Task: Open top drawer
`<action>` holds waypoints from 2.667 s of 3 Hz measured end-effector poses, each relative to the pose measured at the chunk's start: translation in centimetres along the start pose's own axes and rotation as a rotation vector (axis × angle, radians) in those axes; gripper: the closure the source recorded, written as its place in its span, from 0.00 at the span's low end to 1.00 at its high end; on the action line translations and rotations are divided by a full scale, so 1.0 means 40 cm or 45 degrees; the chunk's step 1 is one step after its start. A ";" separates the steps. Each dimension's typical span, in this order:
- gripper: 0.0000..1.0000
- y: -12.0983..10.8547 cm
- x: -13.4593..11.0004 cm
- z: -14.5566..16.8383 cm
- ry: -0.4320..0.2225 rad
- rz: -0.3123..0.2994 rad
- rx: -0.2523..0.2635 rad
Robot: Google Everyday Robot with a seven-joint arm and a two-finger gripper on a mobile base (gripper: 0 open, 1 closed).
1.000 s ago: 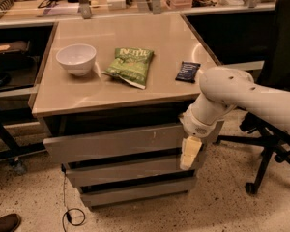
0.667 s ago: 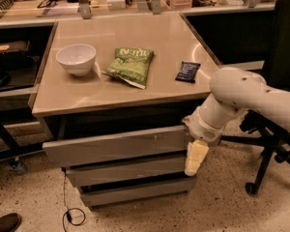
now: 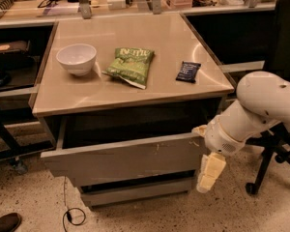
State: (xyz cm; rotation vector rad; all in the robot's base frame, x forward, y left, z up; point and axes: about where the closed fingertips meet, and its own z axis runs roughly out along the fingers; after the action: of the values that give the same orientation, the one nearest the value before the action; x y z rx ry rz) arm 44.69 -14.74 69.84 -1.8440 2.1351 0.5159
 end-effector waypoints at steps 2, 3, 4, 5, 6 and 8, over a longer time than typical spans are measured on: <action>0.00 -0.086 -0.049 -0.001 0.023 -0.062 0.052; 0.00 -0.141 -0.066 0.039 0.056 -0.078 0.031; 0.00 -0.153 -0.057 0.085 0.100 -0.074 -0.017; 0.00 -0.109 -0.029 0.070 0.120 -0.015 -0.031; 0.00 -0.041 0.001 0.067 0.112 0.036 -0.060; 0.00 0.011 0.012 0.081 0.110 0.045 -0.107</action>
Offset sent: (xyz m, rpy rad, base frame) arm 0.0797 0.0309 0.0111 -0.0441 -0.1050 0.0622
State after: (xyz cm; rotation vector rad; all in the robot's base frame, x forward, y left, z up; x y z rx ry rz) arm 44.11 -13.69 66.78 -1.9090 2.2381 0.5508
